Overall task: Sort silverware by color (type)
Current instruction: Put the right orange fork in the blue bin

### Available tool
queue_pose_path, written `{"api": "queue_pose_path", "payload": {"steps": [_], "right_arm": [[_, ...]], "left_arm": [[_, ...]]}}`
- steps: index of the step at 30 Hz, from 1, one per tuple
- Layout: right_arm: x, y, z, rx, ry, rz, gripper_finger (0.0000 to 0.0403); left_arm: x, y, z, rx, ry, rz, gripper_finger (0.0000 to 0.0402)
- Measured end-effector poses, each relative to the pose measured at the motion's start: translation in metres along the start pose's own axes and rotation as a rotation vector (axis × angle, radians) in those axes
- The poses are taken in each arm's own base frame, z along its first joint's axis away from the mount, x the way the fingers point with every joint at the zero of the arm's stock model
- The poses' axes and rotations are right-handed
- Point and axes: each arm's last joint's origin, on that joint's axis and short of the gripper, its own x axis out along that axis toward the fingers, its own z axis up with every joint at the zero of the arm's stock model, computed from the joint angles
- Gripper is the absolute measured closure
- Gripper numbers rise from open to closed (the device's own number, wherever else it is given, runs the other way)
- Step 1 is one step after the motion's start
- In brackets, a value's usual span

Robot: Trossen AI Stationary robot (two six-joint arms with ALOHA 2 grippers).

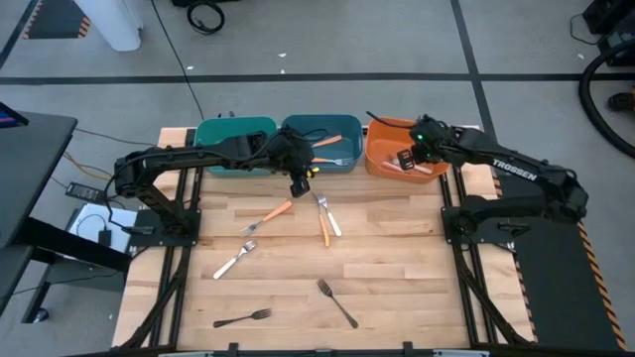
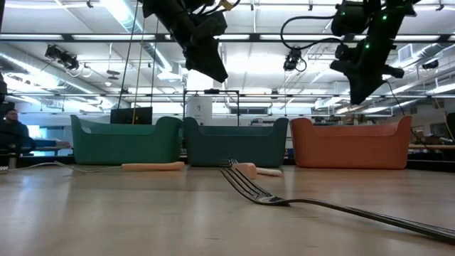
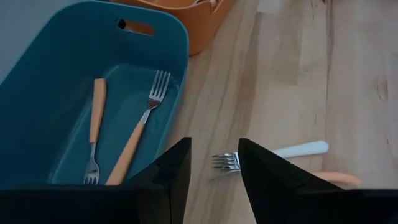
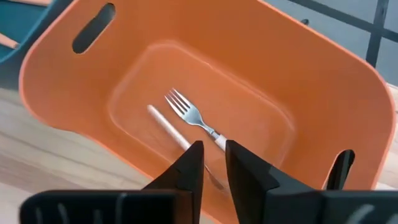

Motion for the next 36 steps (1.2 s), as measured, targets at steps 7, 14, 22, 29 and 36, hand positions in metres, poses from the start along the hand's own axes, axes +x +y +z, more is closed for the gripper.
{"api": "queue_pose_path", "payload": {"steps": [7, 14, 22, 29, 36], "right_arm": [[-0.003, 0.004, 0.008, 0.087, -0.083, 0.075, 0.0315], [-0.014, 0.003, 0.009, 0.108, -0.136, 0.161, 0.0316], [-0.017, 0.002, 0.007, 0.099, -0.094, 0.229, 0.0316], [-0.018, 0.003, 0.005, 0.061, -0.060, 0.294, 0.0316], [-0.020, 0.003, 0.004, -0.018, -0.069, 0.311, 0.0317]], "left_arm": [[0.004, -0.001, -0.001, -0.012, 0.006, -0.002, 0.0259], [0.028, -0.008, -0.009, -0.173, 0.062, -0.036, 0.0259], [0.046, -0.026, -0.012, -0.492, 0.079, -0.055, 0.0260], [0.070, -0.045, -0.025, -0.726, 0.168, -0.044, 0.0260], [0.094, -0.073, -0.043, -0.841, 0.271, -0.022, 0.0260]]}}
